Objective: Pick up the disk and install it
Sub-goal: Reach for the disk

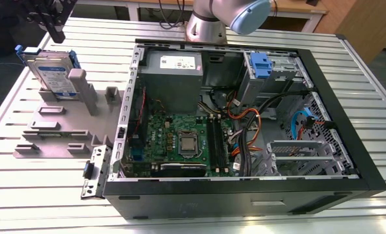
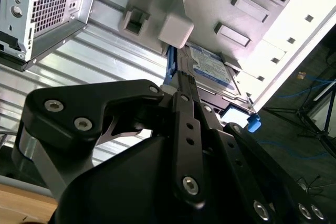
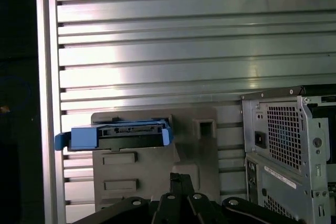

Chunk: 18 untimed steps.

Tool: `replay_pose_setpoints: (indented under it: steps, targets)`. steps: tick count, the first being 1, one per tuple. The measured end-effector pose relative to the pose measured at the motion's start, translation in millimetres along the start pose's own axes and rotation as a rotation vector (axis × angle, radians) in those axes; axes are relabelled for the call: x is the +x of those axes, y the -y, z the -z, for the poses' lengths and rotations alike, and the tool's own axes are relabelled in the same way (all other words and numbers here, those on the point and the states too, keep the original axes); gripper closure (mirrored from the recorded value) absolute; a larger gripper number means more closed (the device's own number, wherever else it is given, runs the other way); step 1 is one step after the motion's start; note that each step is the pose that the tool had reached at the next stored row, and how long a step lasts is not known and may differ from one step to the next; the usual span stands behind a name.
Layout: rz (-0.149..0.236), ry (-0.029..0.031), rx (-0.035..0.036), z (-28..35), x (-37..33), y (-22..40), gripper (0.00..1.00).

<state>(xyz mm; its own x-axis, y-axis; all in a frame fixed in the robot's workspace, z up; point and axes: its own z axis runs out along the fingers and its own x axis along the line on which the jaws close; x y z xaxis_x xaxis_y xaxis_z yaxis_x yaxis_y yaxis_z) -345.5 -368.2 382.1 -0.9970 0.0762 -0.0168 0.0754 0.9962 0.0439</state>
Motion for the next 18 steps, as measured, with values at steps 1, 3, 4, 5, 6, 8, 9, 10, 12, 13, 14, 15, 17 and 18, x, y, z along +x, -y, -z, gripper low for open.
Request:
replay_pose_setpoints:
  steps: [1,3,4,5,6,8,9,10,12,13,14,15,17,18]
  targets:
    - [0.0,0.0001,-0.0001,0.0,1.8,-0.4,0.89]
    - [0.0,0.0,0.0,0.0,6.2,-1.2,0.89]
    - [0.0,0.0,0.0,0.0,8.5,-1.7,0.89]
    - [0.0,-0.0002,0.0001,0.0,12.2,-2.2,0.89]
    - [0.0,0.0,0.0,-0.1,17.1,-2.5,0.89]
    - [0.0,0.0001,-0.0001,-0.3,25.8,-3.0,0.89]
    - [0.0,-0.0001,0.0,-0.3,29.1,-3.8,0.89]
    - [0.0,-0.0001,0.0,-0.5,32.2,-5.1,0.89]
    - [0.0,-0.0001,0.0,-1.1,37.6,-8.3,0.89]
    - [0.0,0.0,0.0,-1.4,40.4,-9.9,0.89]
    - [0.0,-0.0001,0.0,-1.7,43.6,-11.6,0.89]
    - [0.0,-0.0002,0.0,-2.1,46.8,-13.1,0.89]
    - [0.0,-0.0006,0.0001,-3.0,53.9,-15.2,0.89]
    - [0.0,-0.0008,0.0001,-3.5,57.8,-15.9,0.89]
